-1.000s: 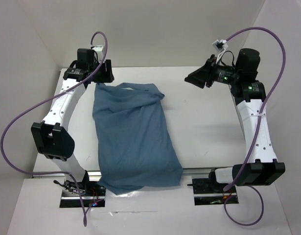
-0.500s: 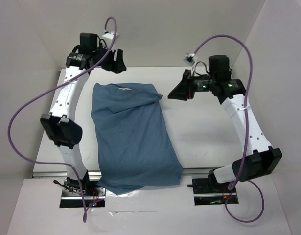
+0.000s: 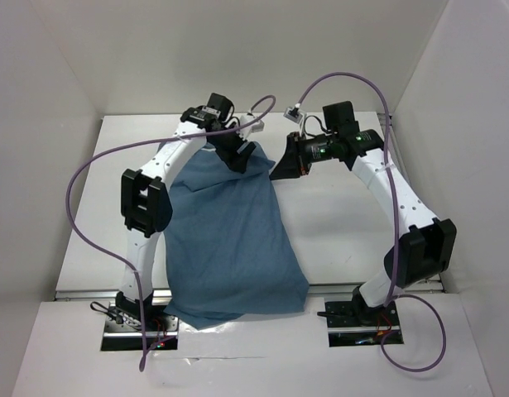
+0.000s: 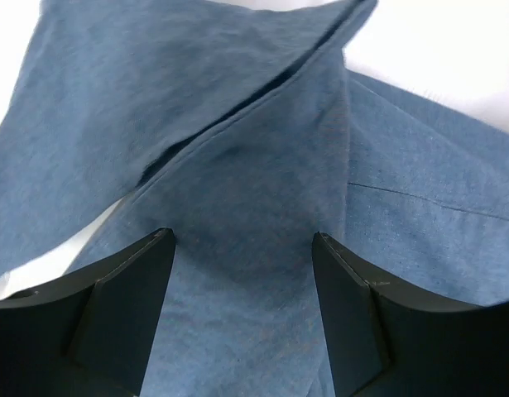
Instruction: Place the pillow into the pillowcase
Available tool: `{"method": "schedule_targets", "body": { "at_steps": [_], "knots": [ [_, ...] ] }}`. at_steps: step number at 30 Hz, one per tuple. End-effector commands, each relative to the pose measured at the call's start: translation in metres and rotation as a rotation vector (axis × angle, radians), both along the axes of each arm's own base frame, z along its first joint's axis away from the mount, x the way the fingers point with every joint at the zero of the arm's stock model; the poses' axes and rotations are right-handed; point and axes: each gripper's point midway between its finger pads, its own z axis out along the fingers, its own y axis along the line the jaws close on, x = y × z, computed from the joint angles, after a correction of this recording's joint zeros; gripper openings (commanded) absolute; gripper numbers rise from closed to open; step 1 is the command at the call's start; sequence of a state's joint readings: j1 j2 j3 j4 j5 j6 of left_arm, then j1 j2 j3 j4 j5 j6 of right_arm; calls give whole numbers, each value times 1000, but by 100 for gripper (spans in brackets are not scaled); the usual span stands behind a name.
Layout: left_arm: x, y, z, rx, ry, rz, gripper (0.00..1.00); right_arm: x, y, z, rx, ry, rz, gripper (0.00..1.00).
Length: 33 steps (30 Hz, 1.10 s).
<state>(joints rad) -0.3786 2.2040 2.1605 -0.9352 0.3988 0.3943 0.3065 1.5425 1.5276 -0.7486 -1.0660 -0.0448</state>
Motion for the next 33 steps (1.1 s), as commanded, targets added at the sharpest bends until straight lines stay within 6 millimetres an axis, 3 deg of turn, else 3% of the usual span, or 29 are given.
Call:
{"method": "schedule_targets", "body": {
  "at_steps": [1, 6, 8, 9, 13, 17, 18, 21, 22, 23, 25, 26, 29, 32, 33],
  "knots": [
    [13, 8, 16, 28, -114, -40, 81, -3, 6, -3, 12, 45, 16, 31],
    [24, 7, 9, 24, -154, -9, 77, 3, 9, -5, 18, 58, 19, 30],
    [32, 6, 15, 15, -198, -2, 62, 4, 9, -4, 21, 49, 20, 30],
    [32, 6, 15, 15, -198, -2, 35, 5, 10, -7, 18, 58, 19, 30],
    [39, 6, -5, 43, -157, 13, 4, 9, 10, -5, 13, 54, 13, 30],
    [49, 8, -3, 29, -180, 32, 0, 10, 10, -8, 9, 54, 16, 30],
    [54, 5, 9, 2, -204, 58, 0, 10, 10, -8, 9, 54, 16, 30],
    [89, 43, 41, -29, -287, 248, 0, 7, 16, -9, 2, 44, 32, 30],
    [111, 69, 58, -81, -328, 397, 0, 3, 20, -9, 2, 44, 46, 30],
    [123, 93, 66, -61, -366, 513, 0, 8, 21, -10, -2, 24, 41, 30],
    [136, 125, 72, -69, -387, 647, 0, 6, 23, -10, -3, 15, 53, 30],
    [143, 147, 55, -27, -373, 698, 0, 7, 26, -11, -9, 11, 55, 30],
    [152, 197, 39, 54, -378, 853, 0, 3, 31, -11, -15, 2, 81, 30],
    [153, 230, 14, 86, -325, 944, 0, 1, 39, -14, -29, -21, 101, 30],
    [153, 230, 14, 80, -322, 952, 0, -1, 41, -17, -43, -17, 99, 30]
  ]
}}
